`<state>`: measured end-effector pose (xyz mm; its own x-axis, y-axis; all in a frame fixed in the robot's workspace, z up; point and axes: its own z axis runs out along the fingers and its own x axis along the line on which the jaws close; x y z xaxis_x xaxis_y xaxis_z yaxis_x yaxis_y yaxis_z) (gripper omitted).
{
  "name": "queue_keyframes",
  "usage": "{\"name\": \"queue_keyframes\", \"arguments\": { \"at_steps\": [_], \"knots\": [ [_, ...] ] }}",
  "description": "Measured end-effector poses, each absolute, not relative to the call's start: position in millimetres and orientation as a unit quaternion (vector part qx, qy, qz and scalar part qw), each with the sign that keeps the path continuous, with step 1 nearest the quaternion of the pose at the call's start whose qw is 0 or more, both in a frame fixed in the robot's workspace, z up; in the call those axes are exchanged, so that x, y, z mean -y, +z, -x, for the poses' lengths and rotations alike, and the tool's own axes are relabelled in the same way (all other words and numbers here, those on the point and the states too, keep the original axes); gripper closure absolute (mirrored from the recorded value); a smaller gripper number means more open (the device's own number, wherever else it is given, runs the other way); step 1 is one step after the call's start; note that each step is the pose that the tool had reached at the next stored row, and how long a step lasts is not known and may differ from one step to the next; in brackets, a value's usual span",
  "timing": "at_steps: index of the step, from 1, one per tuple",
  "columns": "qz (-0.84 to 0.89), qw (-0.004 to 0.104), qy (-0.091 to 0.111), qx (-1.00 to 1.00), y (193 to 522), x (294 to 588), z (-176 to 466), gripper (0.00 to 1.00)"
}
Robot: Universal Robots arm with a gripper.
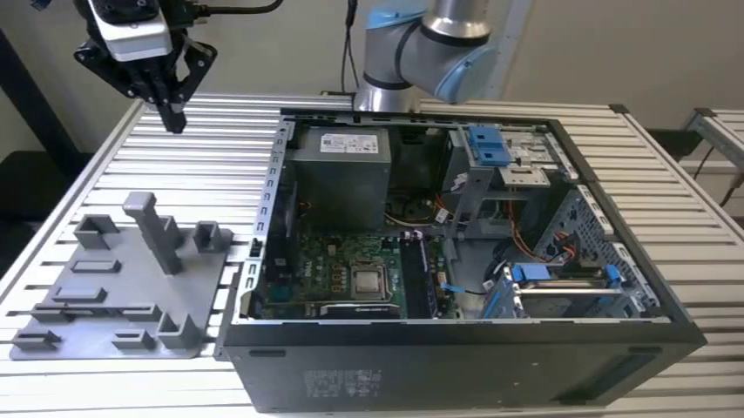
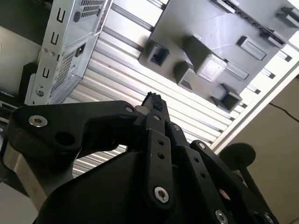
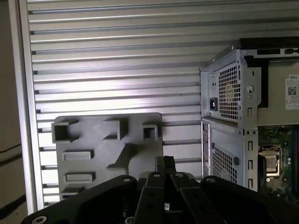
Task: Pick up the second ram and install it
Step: 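Reach for the second ram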
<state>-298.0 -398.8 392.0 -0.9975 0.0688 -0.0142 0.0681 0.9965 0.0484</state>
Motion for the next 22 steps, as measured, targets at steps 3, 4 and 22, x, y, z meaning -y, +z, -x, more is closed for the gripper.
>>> {"name": "queue_keyframes", "arguments": {
  "at_steps": [3, 4, 22],
  "knots": [
    [-0.034, 0.008, 0.024, -0.999, 392, 399, 306, 0.89],
    [-0.034, 0.008, 0.024, -0.999, 392, 399, 309, 0.89],
    [-0.034, 0.007, 0.024, -0.999, 392, 399, 352, 0.89]
  ]
}}
